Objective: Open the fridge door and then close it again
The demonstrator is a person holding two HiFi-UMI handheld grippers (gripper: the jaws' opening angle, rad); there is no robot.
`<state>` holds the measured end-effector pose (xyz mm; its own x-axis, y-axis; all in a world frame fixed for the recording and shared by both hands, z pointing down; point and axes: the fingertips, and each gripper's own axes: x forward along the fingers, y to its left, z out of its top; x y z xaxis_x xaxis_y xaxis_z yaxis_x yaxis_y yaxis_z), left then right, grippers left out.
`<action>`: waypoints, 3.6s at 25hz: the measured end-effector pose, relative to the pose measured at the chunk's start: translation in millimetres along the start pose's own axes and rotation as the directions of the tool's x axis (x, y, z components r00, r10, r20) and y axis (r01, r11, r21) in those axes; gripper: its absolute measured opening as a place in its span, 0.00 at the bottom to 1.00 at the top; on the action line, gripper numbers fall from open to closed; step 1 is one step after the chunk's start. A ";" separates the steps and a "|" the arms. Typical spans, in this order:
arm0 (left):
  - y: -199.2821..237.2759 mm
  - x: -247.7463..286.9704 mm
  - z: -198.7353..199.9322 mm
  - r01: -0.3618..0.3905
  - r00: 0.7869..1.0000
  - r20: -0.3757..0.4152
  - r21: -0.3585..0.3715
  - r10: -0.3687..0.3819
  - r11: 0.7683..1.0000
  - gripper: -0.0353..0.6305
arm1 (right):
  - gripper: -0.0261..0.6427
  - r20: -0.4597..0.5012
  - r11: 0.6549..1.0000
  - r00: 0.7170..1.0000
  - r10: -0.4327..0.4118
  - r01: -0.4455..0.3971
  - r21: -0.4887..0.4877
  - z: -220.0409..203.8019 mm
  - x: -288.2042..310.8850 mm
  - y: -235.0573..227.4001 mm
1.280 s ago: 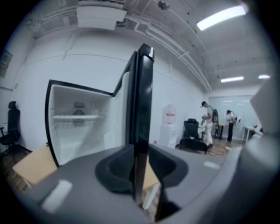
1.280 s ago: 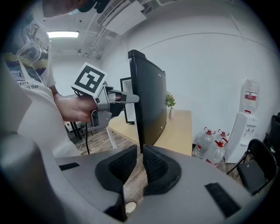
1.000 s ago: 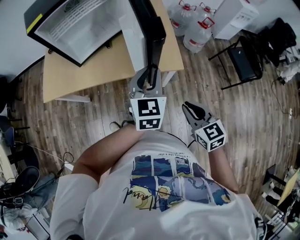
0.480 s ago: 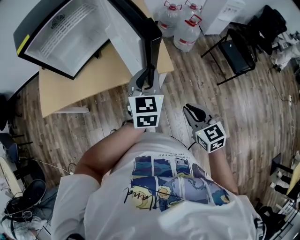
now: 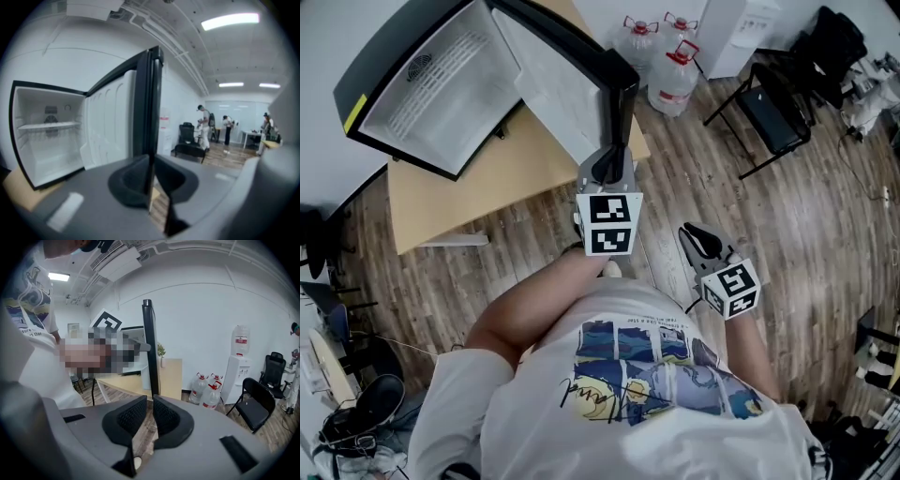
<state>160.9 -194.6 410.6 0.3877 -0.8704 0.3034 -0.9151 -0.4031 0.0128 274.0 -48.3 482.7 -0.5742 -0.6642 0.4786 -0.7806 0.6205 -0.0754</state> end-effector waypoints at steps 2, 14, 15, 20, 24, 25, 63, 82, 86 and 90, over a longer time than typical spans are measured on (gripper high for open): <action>-4.4 3.7 0.0 0.010 1.000 -0.004 -0.003 -0.010 1.000 0.12 | 0.10 -0.002 1.000 1.000 -0.009 0.009 0.005 -1.7 -2.9 -1.0; -9.9 24.5 5.2 0.055 0.998 -0.013 0.000 -0.055 0.999 0.12 | 0.10 0.001 0.999 0.999 -0.033 0.033 0.012 3.5 0.3 -4.5; -10.3 26.1 6.3 0.057 0.998 -0.012 -0.001 -0.057 0.998 0.12 | 0.10 0.002 0.999 0.999 -0.034 0.034 0.012 4.2 0.7 -5.0; -11.2 34.3 9.2 0.062 0.998 -0.007 0.005 -0.062 0.998 0.11 | 0.10 0.000 0.999 0.999 -0.038 0.038 0.015 4.8 1.8 -7.5; -11.0 37.2 11.0 0.064 0.998 -0.008 0.011 -0.064 0.998 0.11 | 0.10 0.002 0.999 0.999 -0.041 0.041 0.016 6.1 2.2 -8.3; -11.0 37.8 11.7 0.062 0.998 -0.007 0.012 -0.062 0.998 0.11 | 0.10 0.002 0.999 0.999 -0.041 0.041 0.016 6.1 2.0 -8.6; -21.9 41.5 12.3 0.069 0.998 -0.014 0.019 -0.068 0.997 0.11 | 0.10 -0.005 0.999 1.000 -0.029 0.029 0.035 -2.8 2.7 -11.7; -6.6 13.0 4.7 0.056 0.998 0.006 -0.026 -0.056 0.998 0.11 | 0.10 -0.030 0.999 0.999 0.045 -0.044 0.008 -1.5 18.9 -2.9; 0.2 -2.6 -0.9 0.050 0.999 0.009 -0.034 -0.050 0.998 0.11 | 0.10 -0.036 0.998 0.997 0.069 -0.069 -0.002 -1.1 24.3 4.9; 11.6 -18.8 -5.9 0.035 0.999 0.018 -0.036 -0.035 0.999 0.11 | 0.10 -0.042 0.995 0.994 0.098 -0.099 -0.020 2.7 31.7 10.5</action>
<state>142.3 -181.2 410.6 0.4210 -0.8609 0.2856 -0.9042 -0.4232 0.0573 247.0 -64.0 494.7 -0.6372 -0.5818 0.5054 -0.7146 0.6917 -0.1047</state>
